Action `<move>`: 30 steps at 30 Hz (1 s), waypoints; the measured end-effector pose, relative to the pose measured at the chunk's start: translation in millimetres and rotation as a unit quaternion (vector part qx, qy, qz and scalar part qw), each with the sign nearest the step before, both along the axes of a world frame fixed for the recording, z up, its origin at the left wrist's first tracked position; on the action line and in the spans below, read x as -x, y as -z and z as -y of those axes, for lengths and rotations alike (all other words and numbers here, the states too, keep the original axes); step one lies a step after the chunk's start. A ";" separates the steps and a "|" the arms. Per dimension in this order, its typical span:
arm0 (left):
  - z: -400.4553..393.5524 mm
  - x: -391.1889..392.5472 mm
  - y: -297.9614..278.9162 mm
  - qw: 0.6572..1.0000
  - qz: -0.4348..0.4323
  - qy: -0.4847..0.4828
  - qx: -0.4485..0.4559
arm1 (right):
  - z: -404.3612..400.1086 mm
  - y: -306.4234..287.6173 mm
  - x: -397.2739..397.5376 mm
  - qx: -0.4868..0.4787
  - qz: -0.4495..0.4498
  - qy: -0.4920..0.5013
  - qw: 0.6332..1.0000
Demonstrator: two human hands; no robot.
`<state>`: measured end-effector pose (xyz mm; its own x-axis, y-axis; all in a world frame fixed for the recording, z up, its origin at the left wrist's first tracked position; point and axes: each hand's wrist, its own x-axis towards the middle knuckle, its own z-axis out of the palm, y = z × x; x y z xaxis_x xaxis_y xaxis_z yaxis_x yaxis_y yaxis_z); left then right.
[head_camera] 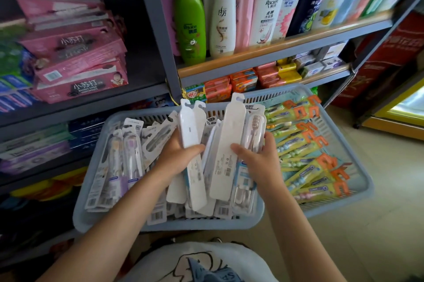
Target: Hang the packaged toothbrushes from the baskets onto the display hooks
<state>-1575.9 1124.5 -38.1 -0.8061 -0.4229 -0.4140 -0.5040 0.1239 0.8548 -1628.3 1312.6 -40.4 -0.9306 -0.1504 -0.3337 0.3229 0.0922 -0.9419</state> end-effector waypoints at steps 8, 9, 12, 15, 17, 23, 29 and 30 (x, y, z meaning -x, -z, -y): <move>15.2 -6.9 -36.1 0.970 -0.007 -0.031 -0.243 | 16.1 -40.9 14.0 0.099 0.059 -0.081 0.990; 17.6 -8.7 -41.1 0.965 -0.004 -0.041 -0.259 | 21.9 -45.7 14.4 0.106 0.065 -0.102 0.987; 24.4 -15.6 -54.5 0.950 -0.004 -0.058 -0.308 | 44.5 -51.9 12.0 0.101 0.072 -0.149 0.981; 35.1 -28.4 -65.5 0.944 -0.001 -0.081 -0.319 | 72.2 -52.5 4.3 0.067 0.042 -0.164 0.983; 46.4 -39.5 -70.3 0.950 -0.010 -0.084 -0.301 | 90.8 -58.6 -3.6 0.048 0.014 -0.183 0.982; 101.3 -81.5 -86.3 0.947 -0.075 -0.129 -0.283 | 155.3 -87.6 -36.6 0.079 -0.019 -0.249 0.965; 187.8 -133.9 -95.9 0.908 -0.130 -0.195 -0.347 | 247.6 -117.5 -77.5 0.107 -0.021 -0.262 0.959; 205.3 -144.6 -97.4 0.901 -0.139 -0.206 -0.356 | 266.1 -121.6 -85.3 0.110 -0.020 -0.251 0.962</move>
<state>-1431.3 919.2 59.3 -0.7557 -0.4168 -0.5051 -0.1365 -0.6541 0.7440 -1543.0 1046.4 81.2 -0.7337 -0.6468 -0.2081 0.2532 0.0240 -0.9671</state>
